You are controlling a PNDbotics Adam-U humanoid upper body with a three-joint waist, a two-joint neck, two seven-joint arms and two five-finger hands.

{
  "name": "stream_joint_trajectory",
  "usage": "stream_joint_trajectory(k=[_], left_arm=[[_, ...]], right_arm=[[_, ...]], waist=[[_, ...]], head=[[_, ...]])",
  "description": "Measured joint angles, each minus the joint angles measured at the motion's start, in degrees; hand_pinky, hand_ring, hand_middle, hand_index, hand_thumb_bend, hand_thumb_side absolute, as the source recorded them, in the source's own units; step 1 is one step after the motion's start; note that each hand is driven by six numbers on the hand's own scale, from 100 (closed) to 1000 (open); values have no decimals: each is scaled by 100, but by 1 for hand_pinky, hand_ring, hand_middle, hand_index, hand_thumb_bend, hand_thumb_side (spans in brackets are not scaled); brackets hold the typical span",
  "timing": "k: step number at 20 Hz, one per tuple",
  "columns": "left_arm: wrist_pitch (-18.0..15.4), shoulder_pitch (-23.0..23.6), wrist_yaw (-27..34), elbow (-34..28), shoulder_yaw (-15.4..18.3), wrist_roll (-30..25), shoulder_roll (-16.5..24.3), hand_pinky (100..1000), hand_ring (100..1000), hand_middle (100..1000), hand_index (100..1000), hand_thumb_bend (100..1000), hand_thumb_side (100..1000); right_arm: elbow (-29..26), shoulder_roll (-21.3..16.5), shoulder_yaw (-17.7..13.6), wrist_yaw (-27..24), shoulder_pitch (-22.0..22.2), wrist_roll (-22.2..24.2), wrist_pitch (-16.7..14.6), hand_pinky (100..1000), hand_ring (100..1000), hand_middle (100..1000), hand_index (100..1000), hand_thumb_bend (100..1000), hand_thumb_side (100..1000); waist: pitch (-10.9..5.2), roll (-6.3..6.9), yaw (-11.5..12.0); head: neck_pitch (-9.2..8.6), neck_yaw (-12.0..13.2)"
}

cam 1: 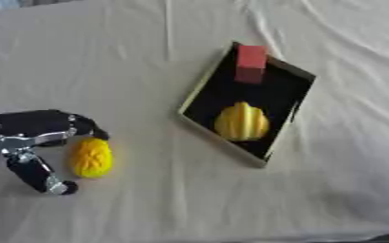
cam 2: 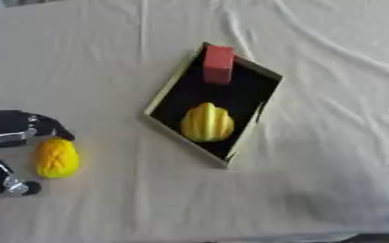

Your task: Pick up objects on the table and place them in the box.

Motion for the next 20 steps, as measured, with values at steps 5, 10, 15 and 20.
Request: stream_joint_trajectory(k=[5,10,15,20], left_arm=[[68,18,-35,-9,4,192,-20,918,865,768,901,470,138],[130,30,-113,92,2,345,-88,853,782,667,856,318,109],[210,42,110,79,1,419,-116,765,681,555,730,186,100],[384,64,355,-30,28,620,-116,632,555,445,597,100,140]], right_arm=[[0,46,0,-86,-7,146,107,1000,873,672,780,100,470],[0,93,1,-192,-45,322,198,1000,877,670,783,100,470],[0,138,-2,-303,-47,429,297,1000,878,669,784,100,470],[0,163,-35,-377,-50,491,396,1000,879,667,782,100,470]], waist=[[14,2,1],[28,4,-13],[31,21,-29],[31,34,-31]], head=[[-3,4],[-4,14],[-4,27],[-5,28]])
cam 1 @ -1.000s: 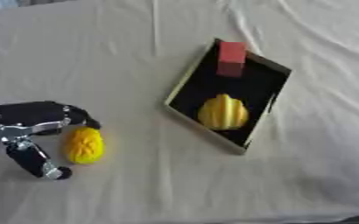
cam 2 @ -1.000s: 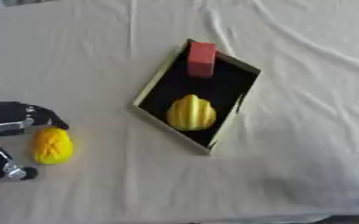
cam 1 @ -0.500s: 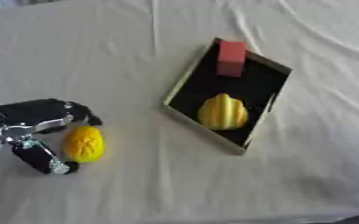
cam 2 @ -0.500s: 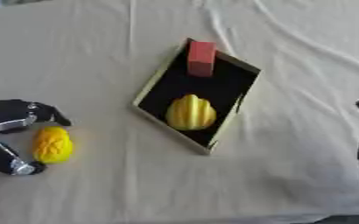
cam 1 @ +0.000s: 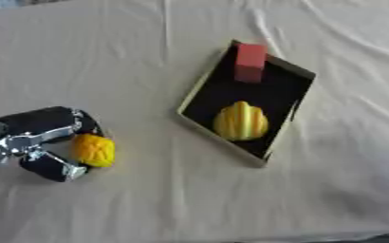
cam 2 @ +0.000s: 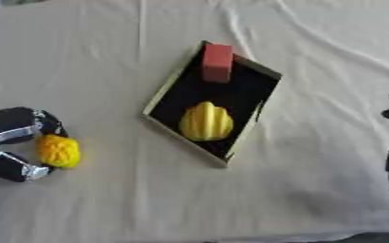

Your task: Pick up objects on the table and place them in the box.

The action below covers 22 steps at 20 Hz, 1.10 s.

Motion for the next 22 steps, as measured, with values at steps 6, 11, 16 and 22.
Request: stream_joint_trajectory(k=[6,11,16,22], left_arm=[[183,-189,300,-360,244,896,-23,585,507,408,550,100,150],[11,-970,-26,-830,409,1228,-438,593,513,438,532,100,108],[-251,-1565,-756,-855,409,1222,-1193,589,512,452,538,100,126],[-485,-2039,-1010,-316,147,855,-2253,582,509,451,541,100,175]], right_arm=[[0,21,-36,-53,20,9,10,1000,875,665,781,100,470],[0,17,-47,-69,90,-46,-67,1000,874,664,780,100,470],[0,16,-52,-69,107,-56,-76,1000,875,662,780,100,470],[0,-2,-52,-84,92,-75,-138,1000,873,666,781,100,470]], waist=[[-8,-4,2],[-78,-16,76],[-79,-32,107],[-79,-38,98]], head=[[1,-14],[9,-92],[16,-173],[7,-194]])
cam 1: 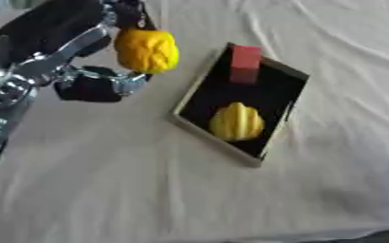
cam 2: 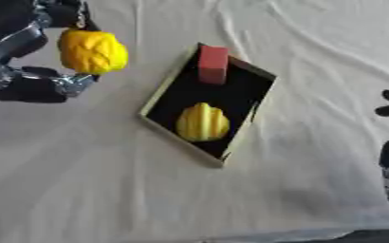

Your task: Pick up objects on the table and place them in the box.

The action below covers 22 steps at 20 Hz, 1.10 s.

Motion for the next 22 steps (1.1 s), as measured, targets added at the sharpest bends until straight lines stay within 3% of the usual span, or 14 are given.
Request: stream_joint_trajectory(k=[5,12,19,21,22], left_arm=[[-154,-212,-229,561,-114,-179,-713,582,508,453,543,100,186],[-345,-275,-728,1606,-215,-214,-1382,589,515,462,556,100,168],[-483,-259,-1356,2532,-204,37,-1675,606,535,483,583,100,141],[-504,-259,-1475,2659,-192,106,-1715,638,576,522,631,100,122],[-513,-259,-1527,2704,-178,124,-1734,678,622,575,696,100,106]], right_arm=[[0,-93,-19,-67,-42,-81,-147,1000,872,667,782,100,470],[0,-130,-17,-93,-55,-117,-229,1000,872,666,780,100,470],[0,-130,-15,-130,-95,-89,-236,1000,871,665,779,100,470],[0,-130,-14,-138,-96,-73,-226,1000,871,665,778,100,470],[0,-130,-14,-139,-97,-66,-220,1000,871,664,778,100,470]], waist=[[2,-2,-45],[7,-14,-113],[13,-14,-139],[13,-14,-142],[14,-14,-143]], head=[[-6,43],[-33,93],[-53,101],[-53,101],[-53,101]])
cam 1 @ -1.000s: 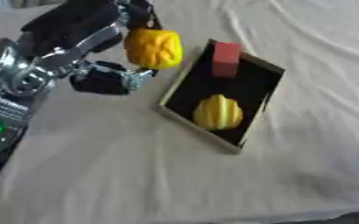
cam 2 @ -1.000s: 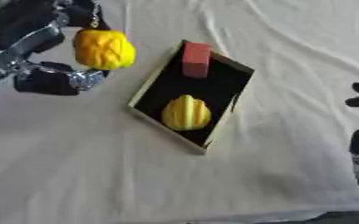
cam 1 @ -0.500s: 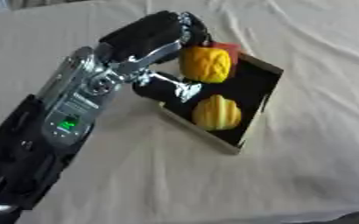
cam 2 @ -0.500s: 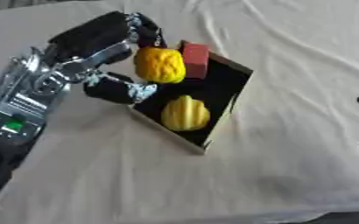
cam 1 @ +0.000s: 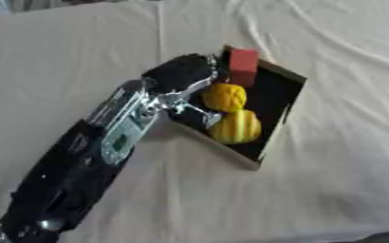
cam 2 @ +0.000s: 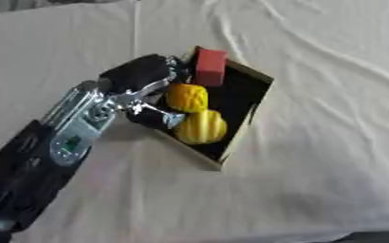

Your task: Pick up objects on the table and place them in the box.

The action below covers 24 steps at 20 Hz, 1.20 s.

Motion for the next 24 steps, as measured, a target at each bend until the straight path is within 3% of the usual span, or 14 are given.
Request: stream_joint_trajectory(k=[3,4,6,8,12,20,24], left_arm=[[-10,3,-93,39,20,-18,-2,814,781,755,878,100,100],[-19,7,-102,32,29,-52,-1,854,814,790,918,132,197],[-39,28,-104,-30,49,-145,10,886,840,814,960,200,560],[-46,76,-47,-185,65,-256,47,904,856,829,977,307,688],[21,121,124,-653,155,-412,201,922,876,836,981,387,708],[235,205,434,-1370,380,-557,376,915,879,830,975,351,688],[322,243,666,-1703,474,-644,445,911,876,826,968,296,614]], right_arm=[[0,1,0,0,0,24,23,1000,871,663,777,100,470],[0,2,0,0,1,29,27,1000,871,663,777,100,470],[0,4,0,0,2,42,41,1000,871,662,777,100,470],[0,7,0,0,3,56,55,1000,870,661,776,100,470],[0,11,0,0,6,80,80,1000,870,660,774,100,470],[0,11,0,-6,49,75,72,1000,868,659,774,100,470],[0,12,0,-11,56,70,66,1000,868,659,773,100,470]], waist=[[0,0,-5],[0,1,-6],[0,1,-6],[1,2,-5],[1,2,7],[-12,-17,37],[-15,-29,39]], head=[[0,-1],[0,-2],[0,-4],[0,-10],[0,-27],[0,-55],[0,-59]])
